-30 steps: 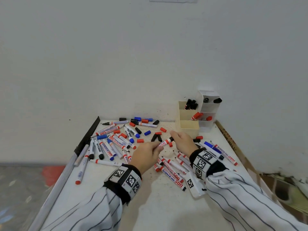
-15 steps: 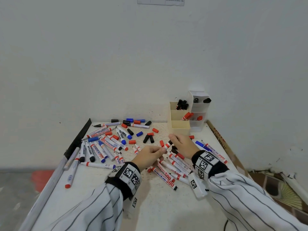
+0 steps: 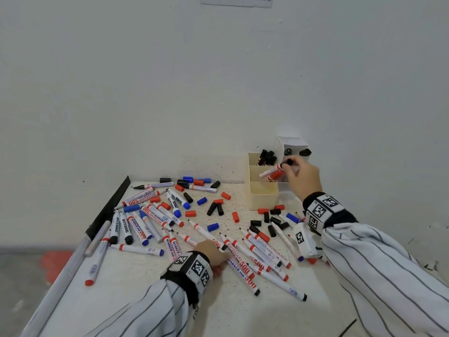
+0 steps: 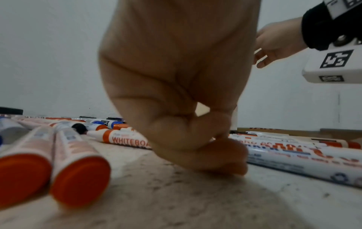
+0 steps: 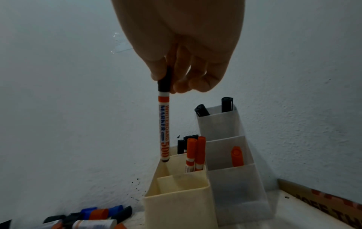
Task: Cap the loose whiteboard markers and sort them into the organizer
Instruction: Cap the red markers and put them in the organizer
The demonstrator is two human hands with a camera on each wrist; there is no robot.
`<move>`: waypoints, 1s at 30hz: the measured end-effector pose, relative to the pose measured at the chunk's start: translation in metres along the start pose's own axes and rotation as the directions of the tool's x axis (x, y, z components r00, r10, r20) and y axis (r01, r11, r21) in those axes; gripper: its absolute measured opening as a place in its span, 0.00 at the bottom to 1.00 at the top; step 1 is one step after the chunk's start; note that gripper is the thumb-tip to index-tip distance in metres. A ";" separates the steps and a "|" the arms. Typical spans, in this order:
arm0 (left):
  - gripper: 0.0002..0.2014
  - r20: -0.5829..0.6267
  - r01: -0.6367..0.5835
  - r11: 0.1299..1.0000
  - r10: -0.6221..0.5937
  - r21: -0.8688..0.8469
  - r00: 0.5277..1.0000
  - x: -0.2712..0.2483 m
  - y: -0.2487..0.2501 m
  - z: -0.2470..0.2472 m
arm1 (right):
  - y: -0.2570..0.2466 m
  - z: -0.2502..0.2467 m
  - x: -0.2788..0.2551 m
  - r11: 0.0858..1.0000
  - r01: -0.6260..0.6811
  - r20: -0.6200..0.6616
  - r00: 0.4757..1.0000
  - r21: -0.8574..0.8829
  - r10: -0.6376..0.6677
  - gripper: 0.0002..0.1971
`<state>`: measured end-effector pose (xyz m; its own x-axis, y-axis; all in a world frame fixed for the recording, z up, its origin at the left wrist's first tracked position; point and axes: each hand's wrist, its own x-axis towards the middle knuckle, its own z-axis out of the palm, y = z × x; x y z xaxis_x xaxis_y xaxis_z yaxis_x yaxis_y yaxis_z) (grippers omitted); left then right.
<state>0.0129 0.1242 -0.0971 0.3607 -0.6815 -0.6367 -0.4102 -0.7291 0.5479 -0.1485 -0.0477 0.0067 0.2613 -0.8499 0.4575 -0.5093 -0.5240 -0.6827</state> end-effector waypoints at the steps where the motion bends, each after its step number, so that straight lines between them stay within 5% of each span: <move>1: 0.15 0.008 -0.004 1.000 0.004 -0.016 1.000 -0.001 0.002 -0.001 | 0.001 0.003 0.005 1.000 0.007 -0.014 1.000 -0.009 -0.007 0.11; 20: 0.14 0.062 0.106 0.931 -0.089 -0.348 0.994 0.011 0.008 -0.010 | 0.002 0.048 0.059 0.992 0.029 -0.032 0.999 -0.121 -0.033 0.15; 30: 0.15 -0.035 -0.004 0.804 -0.021 -0.595 0.999 0.011 -0.002 -0.042 | 0.006 0.073 0.076 0.977 0.036 0.018 0.999 -0.208 -0.033 0.10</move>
<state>0.0526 0.1156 -0.0828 0.3985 -0.6676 -0.6288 0.1671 -0.6213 0.7655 -0.0717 -0.1196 -0.0044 0.2924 -0.8332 0.4694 -0.6591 -0.5312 -0.5323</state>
